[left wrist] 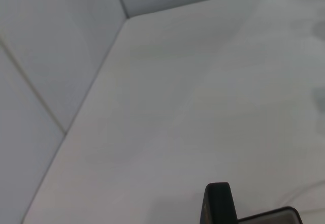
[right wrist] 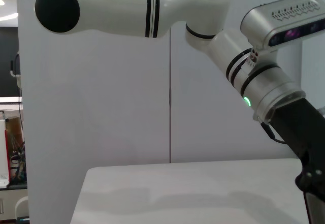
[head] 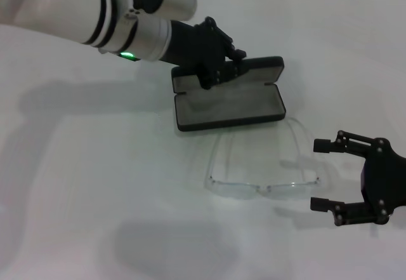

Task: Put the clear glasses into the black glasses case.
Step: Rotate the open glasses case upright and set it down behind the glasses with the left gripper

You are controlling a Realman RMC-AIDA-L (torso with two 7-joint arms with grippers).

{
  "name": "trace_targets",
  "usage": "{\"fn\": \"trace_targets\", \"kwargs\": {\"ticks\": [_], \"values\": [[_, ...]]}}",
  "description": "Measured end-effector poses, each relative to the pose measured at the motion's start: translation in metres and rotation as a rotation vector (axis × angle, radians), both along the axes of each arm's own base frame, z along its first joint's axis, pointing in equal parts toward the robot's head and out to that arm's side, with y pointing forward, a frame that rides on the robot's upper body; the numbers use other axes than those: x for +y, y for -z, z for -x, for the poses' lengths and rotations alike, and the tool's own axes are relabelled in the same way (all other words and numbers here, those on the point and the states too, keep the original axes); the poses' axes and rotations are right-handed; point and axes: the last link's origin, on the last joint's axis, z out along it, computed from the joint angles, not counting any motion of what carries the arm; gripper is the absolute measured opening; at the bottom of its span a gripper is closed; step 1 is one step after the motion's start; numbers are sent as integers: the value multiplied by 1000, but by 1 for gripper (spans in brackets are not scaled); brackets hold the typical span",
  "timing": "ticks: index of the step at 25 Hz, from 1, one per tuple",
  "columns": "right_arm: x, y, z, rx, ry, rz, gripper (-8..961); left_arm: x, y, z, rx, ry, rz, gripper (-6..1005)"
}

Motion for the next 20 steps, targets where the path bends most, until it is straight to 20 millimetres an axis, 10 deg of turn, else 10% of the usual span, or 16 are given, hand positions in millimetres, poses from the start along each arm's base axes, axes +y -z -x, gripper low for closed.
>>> {"fn": "trace_targets", "kwargs": {"ticks": [20], "values": [[-5,-1,-5,4,21,-5,809,-4,0,-13,-58,66,-1,380]]}}
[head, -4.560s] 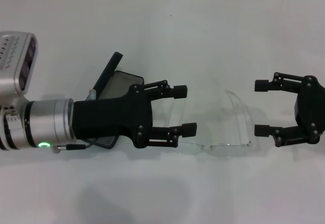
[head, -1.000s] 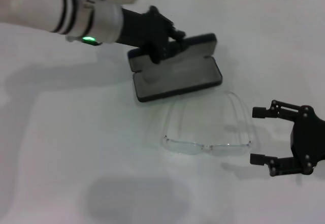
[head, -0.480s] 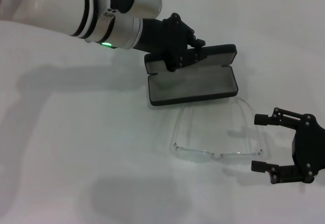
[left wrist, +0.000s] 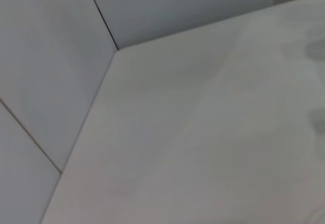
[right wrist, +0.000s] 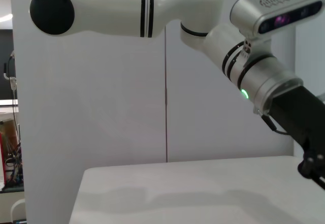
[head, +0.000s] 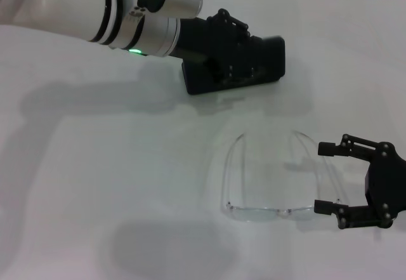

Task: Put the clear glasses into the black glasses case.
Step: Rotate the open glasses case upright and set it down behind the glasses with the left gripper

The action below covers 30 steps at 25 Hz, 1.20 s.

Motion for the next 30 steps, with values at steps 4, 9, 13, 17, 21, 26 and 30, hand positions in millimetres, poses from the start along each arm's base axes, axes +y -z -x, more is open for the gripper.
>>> {"fn": "trace_targets", "kwargs": {"ticks": [4,9,13,17,21,26,30], "values": [[1,0,1,-2,-2,-2,806,2,-3,0,-26,-7,-29,444],[4,0,3,-3,-14,-5,803,19,-5,1,-77,-157,-125,442],[9,1,7,-4,-24,-4,800,42,-4,0,-125,-352,-210,438],[12,2,9,-13,-27,-8,797,59,5,3,-76,-452,-277,435],[17,8,11,-29,-19,-14,795,60,18,8,7,-469,-263,433],[18,9,10,-40,-18,-15,791,54,25,6,66,-456,-207,432],[17,10,10,-47,-20,-10,789,47,26,4,76,-447,-157,433]]}}
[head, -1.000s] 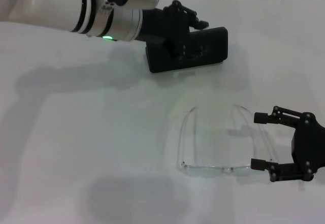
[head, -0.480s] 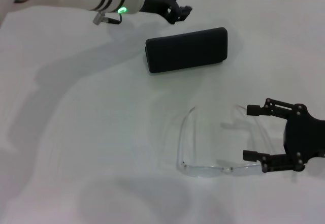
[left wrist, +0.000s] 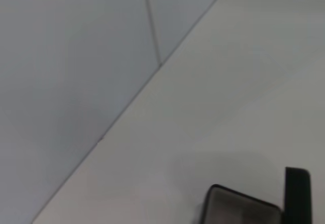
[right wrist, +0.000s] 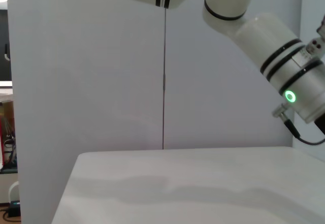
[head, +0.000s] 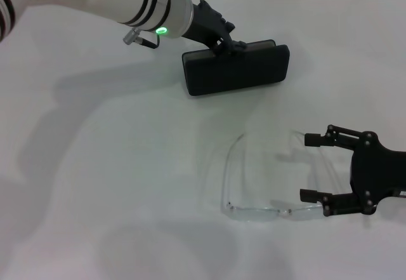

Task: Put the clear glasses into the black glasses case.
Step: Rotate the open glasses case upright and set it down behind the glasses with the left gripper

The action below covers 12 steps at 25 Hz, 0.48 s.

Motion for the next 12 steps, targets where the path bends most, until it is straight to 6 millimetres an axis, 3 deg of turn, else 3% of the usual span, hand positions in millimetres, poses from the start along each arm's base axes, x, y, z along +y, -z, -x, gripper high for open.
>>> {"fn": "trace_targets", "kwargs": {"ticks": [5,12], "values": [[-1,-4,-4,-6,9,-4,785,-13,-5,-4,-11,39,74,434],[0,-5,-5,-11,11,-8,781,-47,-2,10,43,92,200,436]]}}
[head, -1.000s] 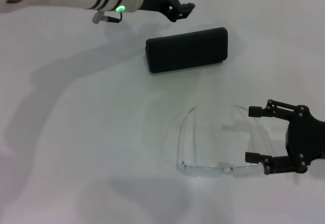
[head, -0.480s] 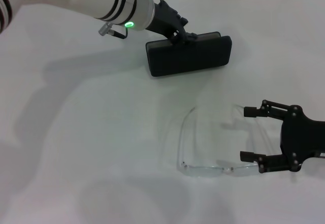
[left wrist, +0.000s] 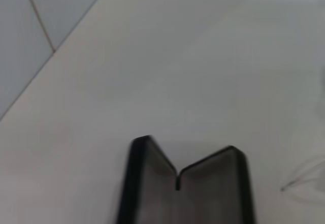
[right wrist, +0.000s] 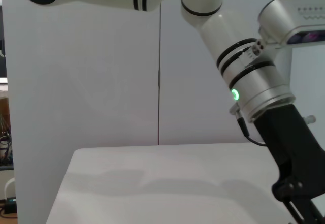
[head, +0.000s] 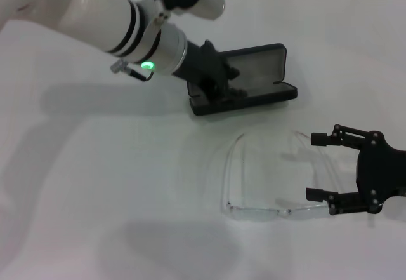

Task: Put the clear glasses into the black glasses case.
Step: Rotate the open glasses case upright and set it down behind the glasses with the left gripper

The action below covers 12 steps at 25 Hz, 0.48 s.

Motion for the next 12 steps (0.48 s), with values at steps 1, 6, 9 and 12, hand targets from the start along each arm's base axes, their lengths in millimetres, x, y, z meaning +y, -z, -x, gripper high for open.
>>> {"fn": "trace_targets", "kwargs": {"ticks": [1,6,9,12], "values": [[0,0,0,-1,-1,0,780,-2,0,0,0,4,2,436],[2,1,2,-5,-8,2,776,-13,-9,-2,-72,42,11,437],[3,0,1,-9,-8,2,774,-16,-12,-2,-90,46,26,437],[3,0,2,-11,-10,2,772,-16,-11,0,-88,39,26,438]]}}
